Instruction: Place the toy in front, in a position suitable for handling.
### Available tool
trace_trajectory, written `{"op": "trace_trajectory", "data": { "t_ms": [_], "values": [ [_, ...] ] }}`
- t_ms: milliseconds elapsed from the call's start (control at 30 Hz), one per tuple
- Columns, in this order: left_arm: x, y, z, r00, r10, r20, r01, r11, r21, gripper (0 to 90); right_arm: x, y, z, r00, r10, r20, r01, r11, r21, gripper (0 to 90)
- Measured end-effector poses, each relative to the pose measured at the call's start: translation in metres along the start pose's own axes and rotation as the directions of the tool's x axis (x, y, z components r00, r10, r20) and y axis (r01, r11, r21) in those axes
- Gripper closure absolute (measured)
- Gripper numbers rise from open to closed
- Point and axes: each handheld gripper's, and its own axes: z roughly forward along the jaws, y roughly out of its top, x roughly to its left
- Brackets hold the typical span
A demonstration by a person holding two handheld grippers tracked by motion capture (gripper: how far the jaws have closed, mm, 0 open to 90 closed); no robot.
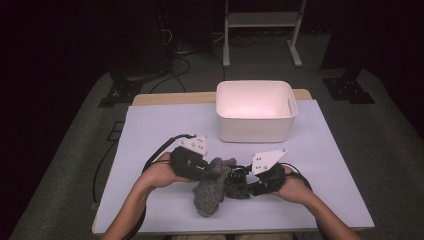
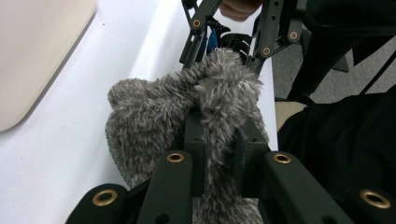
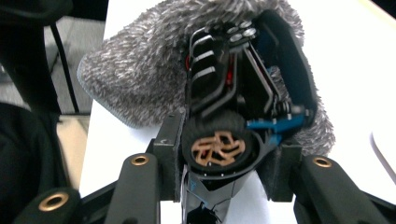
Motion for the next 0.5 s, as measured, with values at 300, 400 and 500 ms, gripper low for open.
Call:
{"op": "trace_trajectory", "data": {
  "t_ms": [300,400,500],
  "values": [
    [-0.002,0.011,0.011,0.9996,0.022,0.018,-0.022,0.9997,0.004,78.6,-0.006,0.013,-0.017,0.9998,-0.015,0.010,0.015,0.9974,0.070,50.3],
    [-0.004,0.015,0.014,0.9994,0.029,0.017,-0.030,0.9994,0.015,78.5,-0.008,0.018,-0.021,0.9999,-0.012,-0.003,0.012,0.9948,0.101,46.2],
    [-0.004,0.017,0.017,0.9990,0.039,0.020,-0.039,0.9990,0.023,78.4,-0.008,0.024,-0.025,0.9996,-0.028,-0.003,0.028,0.9920,0.123,45.2]
  ]
}}
